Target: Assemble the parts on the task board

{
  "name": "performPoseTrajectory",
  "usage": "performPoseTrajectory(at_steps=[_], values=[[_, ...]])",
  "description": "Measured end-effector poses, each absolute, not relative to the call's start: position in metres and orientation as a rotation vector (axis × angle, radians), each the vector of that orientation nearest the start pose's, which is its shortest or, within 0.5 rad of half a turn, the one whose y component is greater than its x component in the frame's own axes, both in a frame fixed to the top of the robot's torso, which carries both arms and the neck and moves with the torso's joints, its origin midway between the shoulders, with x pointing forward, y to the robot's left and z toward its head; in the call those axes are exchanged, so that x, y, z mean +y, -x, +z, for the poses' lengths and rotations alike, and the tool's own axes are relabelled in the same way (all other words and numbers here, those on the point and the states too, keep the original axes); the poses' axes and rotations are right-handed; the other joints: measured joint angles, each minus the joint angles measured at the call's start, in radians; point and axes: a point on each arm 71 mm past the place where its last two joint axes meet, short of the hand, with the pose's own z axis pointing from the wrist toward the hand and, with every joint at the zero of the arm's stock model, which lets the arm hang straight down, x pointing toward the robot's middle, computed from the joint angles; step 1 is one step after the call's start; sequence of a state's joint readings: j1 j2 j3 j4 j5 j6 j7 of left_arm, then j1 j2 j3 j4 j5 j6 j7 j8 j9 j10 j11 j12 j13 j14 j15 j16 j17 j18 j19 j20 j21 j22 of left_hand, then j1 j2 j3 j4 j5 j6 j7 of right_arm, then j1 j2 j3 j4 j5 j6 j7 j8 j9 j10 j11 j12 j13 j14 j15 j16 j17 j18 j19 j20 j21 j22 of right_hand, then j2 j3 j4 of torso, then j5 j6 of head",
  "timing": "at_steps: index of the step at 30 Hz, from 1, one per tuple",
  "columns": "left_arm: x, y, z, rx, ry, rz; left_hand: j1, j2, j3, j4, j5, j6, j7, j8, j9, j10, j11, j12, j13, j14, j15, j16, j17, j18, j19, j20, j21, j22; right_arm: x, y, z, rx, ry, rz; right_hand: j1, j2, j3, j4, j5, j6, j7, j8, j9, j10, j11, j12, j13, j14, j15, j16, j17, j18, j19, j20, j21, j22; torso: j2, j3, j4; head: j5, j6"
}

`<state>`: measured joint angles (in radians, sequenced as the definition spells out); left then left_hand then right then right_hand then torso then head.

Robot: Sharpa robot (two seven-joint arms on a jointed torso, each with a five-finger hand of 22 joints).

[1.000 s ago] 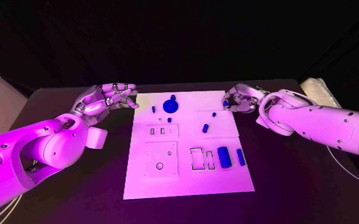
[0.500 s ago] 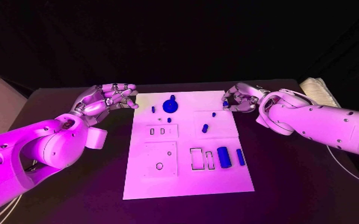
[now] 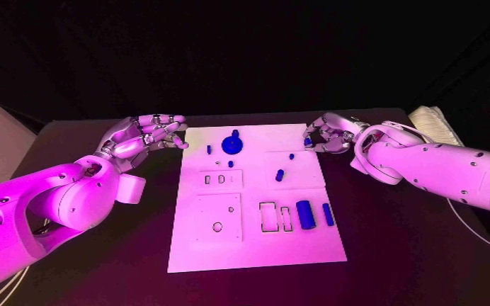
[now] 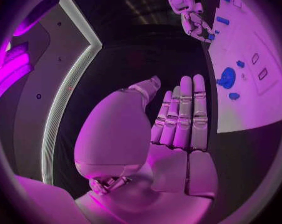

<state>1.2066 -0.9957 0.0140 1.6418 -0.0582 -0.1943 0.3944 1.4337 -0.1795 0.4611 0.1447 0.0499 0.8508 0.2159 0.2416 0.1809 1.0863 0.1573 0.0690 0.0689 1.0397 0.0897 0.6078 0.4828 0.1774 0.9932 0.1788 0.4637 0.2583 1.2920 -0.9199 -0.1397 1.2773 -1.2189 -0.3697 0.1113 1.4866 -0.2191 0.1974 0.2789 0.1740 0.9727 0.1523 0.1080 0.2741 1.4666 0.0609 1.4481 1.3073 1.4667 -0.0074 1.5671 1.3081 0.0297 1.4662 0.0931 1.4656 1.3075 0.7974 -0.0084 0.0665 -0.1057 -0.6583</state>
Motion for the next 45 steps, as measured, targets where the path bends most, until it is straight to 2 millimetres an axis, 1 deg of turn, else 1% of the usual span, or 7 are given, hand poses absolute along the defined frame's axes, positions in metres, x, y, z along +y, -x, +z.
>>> performPoseTrajectory(at_steps=[3,15,21,28,32,42,45], values=[[0.2418,-0.4702,-0.1434,1.411,1.009,-1.651,0.000,0.000,0.000,0.000,0.000,0.000,0.000,0.000,0.000,0.000,0.000,0.000,0.000,0.000,0.000,0.000,0.000,0.000,0.000,0.000,0.000,0.000,-0.3183,-0.5220,-0.1765,1.610,-0.036,0.567,0.007,0.006,0.000,0.000,0.005,0.000,0.000,0.000,0.000,0.000,0.000,0.000,0.000,0.000,0.000,0.000,0.000,0.000,0.000,0.000,0.000,0.001,0.000,0.0001,0.0001,0.001,-0.001],[0.2419,-0.4706,-0.1438,1.414,1.009,-1.650,0.000,0.000,0.000,0.000,0.000,0.000,0.000,0.000,0.000,0.000,0.000,0.000,0.000,0.000,0.000,0.000,0.000,0.000,0.000,0.000,0.000,0.000,-0.3217,-0.5201,-0.1757,1.610,-0.037,0.581,0.014,0.000,0.003,-0.003,0.020,0.000,0.000,0.000,-0.001,0.000,0.000,0.000,0.000,0.000,0.000,0.000,0.000,0.000,0.000,0.000,0.000,0.000,0.000,0.0007,-0.0012,0.003,-0.003],[0.2418,-0.4709,-0.1440,1.416,1.010,-1.651,0.000,0.000,0.000,0.000,0.000,0.000,0.000,0.000,0.000,0.000,0.000,0.000,0.000,0.000,0.000,0.000,0.000,0.000,0.000,0.000,0.000,0.000,-0.3202,-0.5201,-0.1762,1.613,-0.034,0.591,0.043,0.020,0.026,-0.025,0.025,0.000,0.000,0.000,-0.003,0.000,0.000,0.000,0.000,0.000,0.000,0.000,0.000,0.000,0.000,0.000,0.000,0.000,0.000,0.0007,-0.0011,0.000,-0.003],[0.2413,-0.4710,-0.1442,1.418,1.010,-1.652,0.000,0.000,0.000,0.000,0.000,0.000,0.000,0.000,0.000,0.000,0.000,0.000,0.000,0.000,0.000,0.000,0.000,0.000,0.000,0.000,0.000,0.000,-0.3182,-0.5207,-0.1774,1.618,-0.035,0.598,0.060,0.028,0.078,-0.036,-0.033,0.002,0.002,0.000,-0.007,0.000,0.000,0.000,0.000,0.000,0.000,0.000,0.000,0.000,0.000,0.000,0.004,0.000,0.000,0.0003,-0.0003,0.000,-0.004],[0.2415,-0.4711,-0.1443,1.419,1.010,-1.651,0.000,0.000,0.000,0.000,0.000,0.000,0.000,0.000,0.000,0.000,0.000,0.000,0.000,0.000,0.000,0.000,0.000,0.000,0.000,0.000,0.000,0.001,-0.3181,-0.5210,-0.1780,1.621,-0.036,0.598,0.068,0.036,0.102,-0.042,-0.039,0.007,0.001,0.000,-0.008,0.000,0.000,0.000,0.001,0.000,0.000,0.000,0.000,0.000,0.000,0.000,0.004,0.000,0.000,0.0000,0.0002,0.003,-0.005],[0.2417,-0.4716,-0.1447,1.421,1.011,-1.649,0.000,0.000,0.000,0.000,0.000,0.000,0.000,0.000,0.000,0.000,0.000,0.000,0.000,0.000,0.000,0.000,0.000,0.000,0.000,0.000,0.000,0.001,-0.3184,-0.5218,-0.1787,1.624,-0.038,0.594,0.072,0.040,0.162,-0.062,-0.060,0.029,-0.004,0.015,-0.010,0.000,0.000,0.000,0.000,0.000,0.000,0.000,0.000,0.000,0.000,0.000,0.004,0.000,0.000,-0.0004,0.0004,0.007,-0.008],[0.2417,-0.4717,-0.1448,1.421,1.012,-1.648,0.000,0.000,0.000,0.000,0.000,0.000,0.000,0.000,0.000,0.000,0.000,0.000,0.000,0.000,0.000,0.000,0.000,0.000,0.000,0.000,0.000,0.001,-0.3183,-0.5219,-0.1787,1.624,-0.038,0.594,0.071,0.040,0.176,-0.069,-0.080,0.036,-0.006,0.016,-0.010,0.000,0.000,0.000,0.000,0.000,0.000,0.000,0.000,0.000,0.000,0.000,0.008,0.000,0.000,-0.0002,0.0004,0.007,-0.008]])
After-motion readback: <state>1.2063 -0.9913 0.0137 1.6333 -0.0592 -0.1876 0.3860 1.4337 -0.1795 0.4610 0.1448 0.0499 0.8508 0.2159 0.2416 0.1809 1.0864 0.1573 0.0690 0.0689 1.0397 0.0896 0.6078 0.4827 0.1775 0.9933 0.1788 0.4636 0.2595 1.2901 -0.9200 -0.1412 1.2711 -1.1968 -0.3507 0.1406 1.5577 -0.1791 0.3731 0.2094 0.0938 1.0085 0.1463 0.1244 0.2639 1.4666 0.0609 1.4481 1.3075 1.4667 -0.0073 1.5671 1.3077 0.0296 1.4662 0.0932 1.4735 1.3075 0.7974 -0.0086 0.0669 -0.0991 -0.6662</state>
